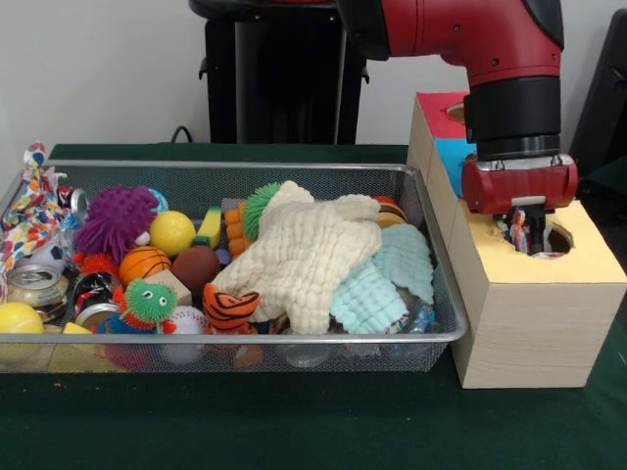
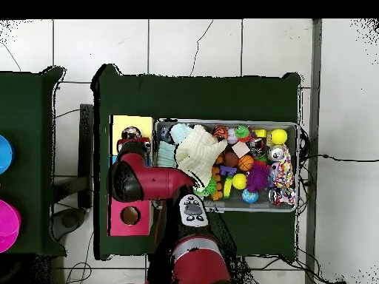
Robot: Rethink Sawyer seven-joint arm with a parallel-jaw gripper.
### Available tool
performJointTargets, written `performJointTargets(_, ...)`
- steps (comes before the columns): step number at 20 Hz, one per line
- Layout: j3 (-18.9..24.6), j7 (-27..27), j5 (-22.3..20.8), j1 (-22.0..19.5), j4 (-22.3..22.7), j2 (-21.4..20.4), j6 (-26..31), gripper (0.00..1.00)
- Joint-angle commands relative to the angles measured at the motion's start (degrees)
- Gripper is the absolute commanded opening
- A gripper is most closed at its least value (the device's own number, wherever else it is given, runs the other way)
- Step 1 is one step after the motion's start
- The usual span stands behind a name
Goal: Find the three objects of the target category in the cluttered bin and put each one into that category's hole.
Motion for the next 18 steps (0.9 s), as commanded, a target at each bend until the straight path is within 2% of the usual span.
performJointTargets(1,-1.9,7.5,1.8,-2.4,2.8,1.7,14.6,0.0)
performJointTargets(7,-1.7,8.4,1.4,-2.5,4.3,-0.2,15.3,0.0)
performJointTargets(12,4.1,10.5,-2.0,-6.4,6.4,-1.2,7.8,0.0)
performJointTargets(18,6.2,9.9,-1.3,-7.0,6.8,-4.3,9.9,0.0)
